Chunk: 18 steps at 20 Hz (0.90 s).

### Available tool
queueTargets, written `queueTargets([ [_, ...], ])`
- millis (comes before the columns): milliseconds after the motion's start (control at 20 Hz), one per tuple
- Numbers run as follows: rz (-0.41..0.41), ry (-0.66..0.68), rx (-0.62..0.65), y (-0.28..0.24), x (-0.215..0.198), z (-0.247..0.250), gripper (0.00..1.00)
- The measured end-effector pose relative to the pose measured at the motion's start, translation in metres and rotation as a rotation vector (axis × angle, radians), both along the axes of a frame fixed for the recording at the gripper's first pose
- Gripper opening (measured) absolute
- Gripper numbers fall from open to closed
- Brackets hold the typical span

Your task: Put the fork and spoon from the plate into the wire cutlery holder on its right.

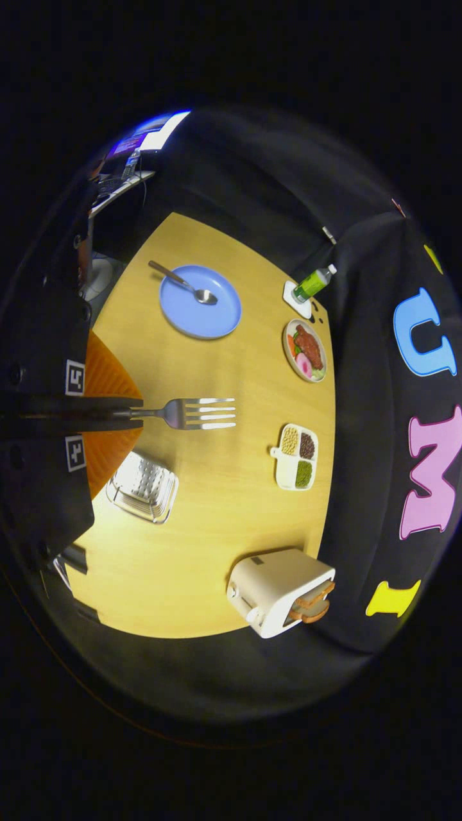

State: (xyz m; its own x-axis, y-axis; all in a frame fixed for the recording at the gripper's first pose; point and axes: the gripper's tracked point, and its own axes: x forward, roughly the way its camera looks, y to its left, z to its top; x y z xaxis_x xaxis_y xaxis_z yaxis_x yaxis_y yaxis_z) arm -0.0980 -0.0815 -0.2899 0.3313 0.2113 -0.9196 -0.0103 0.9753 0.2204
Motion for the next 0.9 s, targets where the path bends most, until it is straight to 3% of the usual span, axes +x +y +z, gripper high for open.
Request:
queueTargets([
  [250, 0.122, 0.253, -0.043, -0.036, -0.044, -0.024, 0.08],
  [550, 0.268, 0.519, -0.083, -0.052, -0.056, -0.059, 0.08],
  [650, 0.278, 0.601, -0.094, -0.056, -0.053, -0.069, 0.08],
  [900, 0.215, 0.707, -0.115, -0.059, -0.033, -0.098, 0.08],
])
